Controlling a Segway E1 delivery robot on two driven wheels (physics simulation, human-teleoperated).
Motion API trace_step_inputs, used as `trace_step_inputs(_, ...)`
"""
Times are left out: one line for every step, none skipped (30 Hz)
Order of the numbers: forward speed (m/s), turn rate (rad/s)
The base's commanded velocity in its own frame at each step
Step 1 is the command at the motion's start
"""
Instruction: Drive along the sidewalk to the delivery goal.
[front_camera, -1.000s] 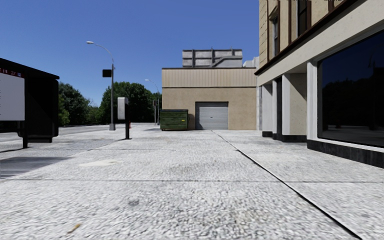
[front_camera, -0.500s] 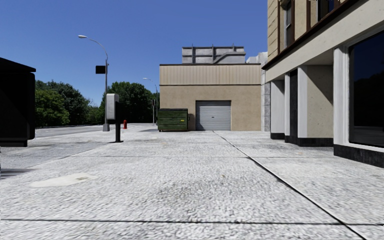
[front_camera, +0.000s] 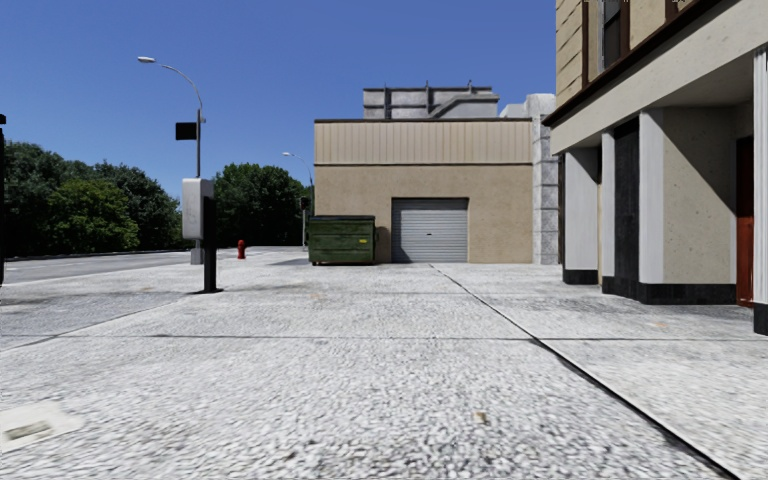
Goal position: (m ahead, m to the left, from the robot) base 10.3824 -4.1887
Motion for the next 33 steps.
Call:
trace_step_inputs(2.00,0.00)
trace_step_inputs(2.00,0.00)
trace_step_inputs(2.00,0.00)
trace_step_inputs(2.00,0.00)
trace_step_inputs(2.00,0.00)
trace_step_inputs(2.00,0.00)
trace_step_inputs(2.00,-0.01)
trace_step_inputs(2.00,-0.01)
trace_step_inputs(2.00,-0.01)
trace_step_inputs(2.00,-0.02)
trace_step_inputs(2.00,-0.22)
trace_step_inputs(2.00,-0.22)
trace_step_inputs(2.00,-0.22)
trace_step_inputs(2.00,-0.22)
trace_step_inputs(2.00,-0.22)
trace_step_inputs(2.00,-0.22)
trace_step_inputs(2.00,-0.22)
trace_step_inputs(2.00,-0.22)
trace_step_inputs(2.00,-0.22)
trace_step_inputs(2.00,-0.22)
trace_step_inputs(2.00,-0.22)
trace_step_inputs(2.00,-0.22)
trace_step_inputs(2.00,-0.22)
trace_step_inputs(2.00,-0.22)
trace_step_inputs(2.00,-0.22)
trace_step_inputs(2.00,-0.22)
trace_step_inputs(2.00,-0.22)
trace_step_inputs(2.00,-0.22)
trace_step_inputs(2.00,-0.22)
trace_step_inputs(2.00,-0.23)
trace_step_inputs(2.00,-0.23)
trace_step_inputs(2.00,-0.23)
trace_step_inputs(2.00,-0.23)
